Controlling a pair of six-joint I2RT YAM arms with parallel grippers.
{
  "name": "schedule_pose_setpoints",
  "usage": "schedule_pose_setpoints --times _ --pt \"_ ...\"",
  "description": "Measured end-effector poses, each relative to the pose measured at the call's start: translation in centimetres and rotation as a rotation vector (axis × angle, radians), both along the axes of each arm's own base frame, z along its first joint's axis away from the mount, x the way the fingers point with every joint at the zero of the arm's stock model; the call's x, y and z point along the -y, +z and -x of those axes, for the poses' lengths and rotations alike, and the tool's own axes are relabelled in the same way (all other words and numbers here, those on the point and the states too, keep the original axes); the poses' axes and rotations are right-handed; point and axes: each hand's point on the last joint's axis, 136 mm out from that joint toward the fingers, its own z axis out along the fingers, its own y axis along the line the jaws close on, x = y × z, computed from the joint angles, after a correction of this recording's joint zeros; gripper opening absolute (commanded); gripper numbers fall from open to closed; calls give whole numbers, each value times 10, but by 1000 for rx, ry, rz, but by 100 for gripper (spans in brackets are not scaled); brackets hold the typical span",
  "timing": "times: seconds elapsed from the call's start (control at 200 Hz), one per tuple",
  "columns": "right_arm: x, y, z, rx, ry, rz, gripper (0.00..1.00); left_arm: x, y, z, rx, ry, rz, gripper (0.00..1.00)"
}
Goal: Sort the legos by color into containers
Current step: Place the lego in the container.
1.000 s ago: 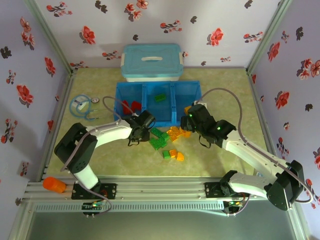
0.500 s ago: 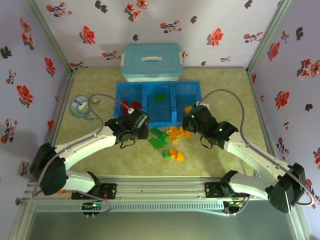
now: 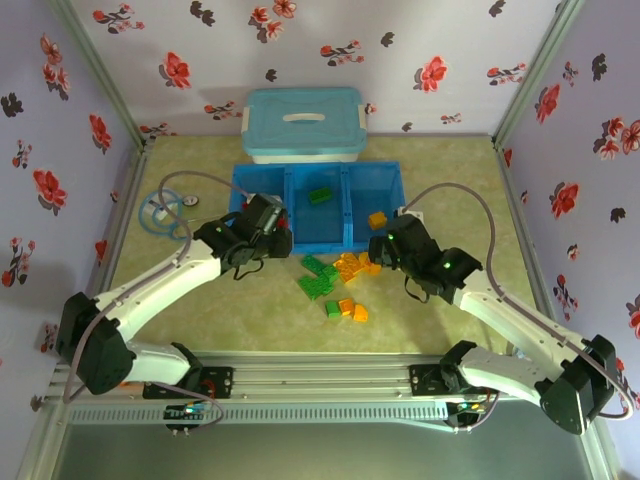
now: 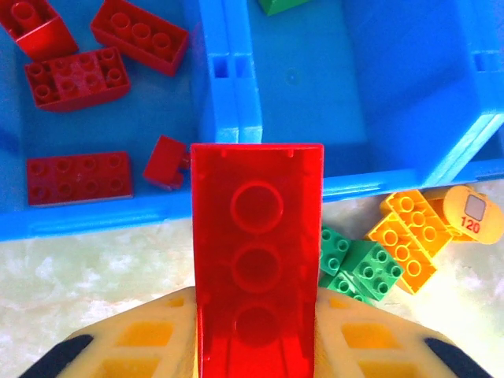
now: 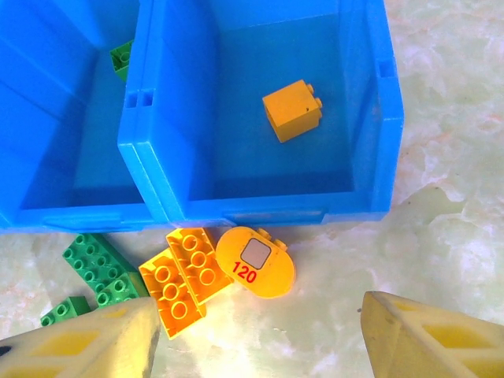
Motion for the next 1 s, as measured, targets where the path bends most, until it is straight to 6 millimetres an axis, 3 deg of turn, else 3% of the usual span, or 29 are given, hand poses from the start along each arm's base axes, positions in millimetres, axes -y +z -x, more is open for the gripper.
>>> schedule_pose_setpoints --times 0.15,0.49,0.52,0.57,0.6,0.795,1.0 --pt "2 -3 1 -8 -3 7 68 -1 4 -6 2 -2 8 23" --pt "4 -5 3 -25 0 -1 70 -49 -22 -49 -69 132 -32 24" --pt "3 -6 3 -30 4 -5 70 -51 -26 -53 -76 138 -39 30" --pt "1 -7 4 -40 13 -9 71 -54 -31 -60 -86 143 -47 68" --pt "-1 -9 5 -50 20 -11 71 -55 -34 -65 -89 147 -50 76" --pt "-10 -21 12 -110 63 -30 71 -64 -42 -81 -91 158 -68 80" --pt "-14 -45 24 -178 99 -39 71 -64 5 -74 49 144 8 80"
